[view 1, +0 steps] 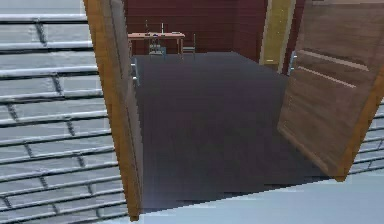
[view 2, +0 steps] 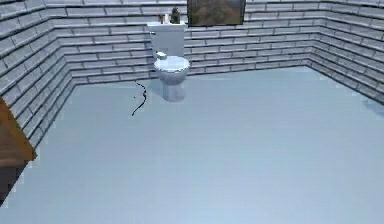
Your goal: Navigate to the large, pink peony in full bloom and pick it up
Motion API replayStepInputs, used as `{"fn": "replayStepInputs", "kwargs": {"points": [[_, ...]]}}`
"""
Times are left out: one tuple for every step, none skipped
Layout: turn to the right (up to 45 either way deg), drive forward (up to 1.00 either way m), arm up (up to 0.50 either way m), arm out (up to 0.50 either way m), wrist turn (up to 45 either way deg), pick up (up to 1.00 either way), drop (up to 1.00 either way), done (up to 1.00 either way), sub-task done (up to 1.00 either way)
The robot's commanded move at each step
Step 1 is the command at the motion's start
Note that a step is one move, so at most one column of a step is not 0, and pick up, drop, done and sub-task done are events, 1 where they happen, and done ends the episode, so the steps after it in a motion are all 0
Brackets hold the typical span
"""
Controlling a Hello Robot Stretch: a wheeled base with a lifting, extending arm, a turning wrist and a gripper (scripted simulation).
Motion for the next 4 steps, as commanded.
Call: {"fn": "replayStepInputs", "kwargs": {"points": [[3.0, 0.00, 0.00, 0.00, 0.0, 0.00, 0.00, 0.00, 0.00], [0.0, 1.00, 0.00, 0.00, 0.0, 0.00, 0.00, 0.00, 0.00], [-3.0, 0.00, 0.00, 0.00, 0.0, 0.00, 0.00, 0.00, 0.00], [3.0, 0.00, 0.00, 0.00, 0.0, 0.00, 0.00, 0.00, 0.00]]}}
